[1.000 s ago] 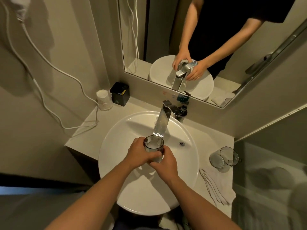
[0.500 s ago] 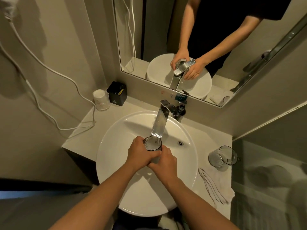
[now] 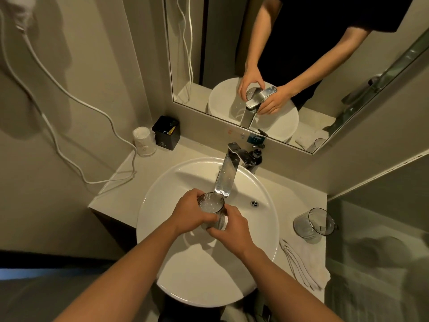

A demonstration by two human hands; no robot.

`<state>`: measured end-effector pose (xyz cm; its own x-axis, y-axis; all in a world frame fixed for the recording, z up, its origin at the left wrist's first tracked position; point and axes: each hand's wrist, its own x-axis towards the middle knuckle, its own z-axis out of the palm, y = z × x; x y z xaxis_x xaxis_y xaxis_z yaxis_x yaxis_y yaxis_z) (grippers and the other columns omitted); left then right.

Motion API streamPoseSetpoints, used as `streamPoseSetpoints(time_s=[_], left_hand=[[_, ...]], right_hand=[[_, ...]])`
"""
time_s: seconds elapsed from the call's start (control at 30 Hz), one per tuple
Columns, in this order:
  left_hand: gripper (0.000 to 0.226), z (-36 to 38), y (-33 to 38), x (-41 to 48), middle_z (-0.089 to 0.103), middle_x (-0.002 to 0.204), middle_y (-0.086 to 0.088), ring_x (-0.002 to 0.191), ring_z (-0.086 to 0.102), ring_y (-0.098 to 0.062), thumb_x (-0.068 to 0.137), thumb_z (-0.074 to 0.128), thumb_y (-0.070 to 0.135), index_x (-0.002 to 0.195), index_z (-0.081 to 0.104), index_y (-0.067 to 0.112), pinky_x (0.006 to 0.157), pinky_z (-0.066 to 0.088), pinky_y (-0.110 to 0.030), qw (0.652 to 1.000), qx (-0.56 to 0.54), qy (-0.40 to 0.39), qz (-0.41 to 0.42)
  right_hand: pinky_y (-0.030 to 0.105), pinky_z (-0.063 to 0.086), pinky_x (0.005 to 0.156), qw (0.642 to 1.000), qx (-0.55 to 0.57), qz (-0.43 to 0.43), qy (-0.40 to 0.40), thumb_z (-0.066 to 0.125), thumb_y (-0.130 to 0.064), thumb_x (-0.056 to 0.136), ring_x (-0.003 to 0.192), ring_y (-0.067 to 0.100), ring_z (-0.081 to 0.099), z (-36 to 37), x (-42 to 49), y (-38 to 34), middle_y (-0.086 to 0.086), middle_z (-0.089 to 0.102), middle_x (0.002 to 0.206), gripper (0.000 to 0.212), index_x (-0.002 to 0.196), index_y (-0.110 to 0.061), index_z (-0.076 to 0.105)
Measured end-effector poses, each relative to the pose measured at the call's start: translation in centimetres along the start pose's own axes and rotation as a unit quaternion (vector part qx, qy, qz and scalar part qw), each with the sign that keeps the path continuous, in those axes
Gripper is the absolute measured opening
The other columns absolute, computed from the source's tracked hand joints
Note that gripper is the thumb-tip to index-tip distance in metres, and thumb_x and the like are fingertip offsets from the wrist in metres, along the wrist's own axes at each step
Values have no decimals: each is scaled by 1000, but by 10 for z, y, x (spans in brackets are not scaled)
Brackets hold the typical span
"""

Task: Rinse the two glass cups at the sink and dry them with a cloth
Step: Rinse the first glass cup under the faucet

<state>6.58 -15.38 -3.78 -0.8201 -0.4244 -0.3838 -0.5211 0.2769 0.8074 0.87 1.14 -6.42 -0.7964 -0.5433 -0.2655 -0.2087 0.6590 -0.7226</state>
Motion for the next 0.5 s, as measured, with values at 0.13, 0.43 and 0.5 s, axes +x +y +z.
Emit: streamPoseSetpoints(time_s=[0.13, 0.43, 0.5], left_hand=[[70, 13, 1, -4, 57, 104, 6, 91, 59, -12, 53, 92, 43, 107, 55, 19, 75, 48, -30, 998, 6, 59, -31], [71, 0, -11, -5, 66, 115, -1, 101, 67, -16, 60, 92, 34, 119, 57, 20, 81, 56, -30, 996, -67, -59, -27], [68, -4, -10, -4, 70, 114, -2, 105, 69, -19, 60, 91, 31, 119, 59, 23, 91, 59, -38, 994, -67, -87, -22]], right_hand=[[35, 46, 91, 998, -65, 6, 25, 76, -60, 59, 102, 13, 59, 15, -2, -3, -9, 59, 109, 71, 120, -28, 56], [32, 49, 92, 999, -28, 10, -42, 84, -48, 62, 102, 12, 58, -5, 7, 11, -7, 58, 113, 70, 124, -27, 60], [31, 50, 93, 997, -39, -1, -71, 83, -49, 61, 104, 13, 58, -13, 10, 14, -7, 58, 116, 78, 131, -28, 59]])
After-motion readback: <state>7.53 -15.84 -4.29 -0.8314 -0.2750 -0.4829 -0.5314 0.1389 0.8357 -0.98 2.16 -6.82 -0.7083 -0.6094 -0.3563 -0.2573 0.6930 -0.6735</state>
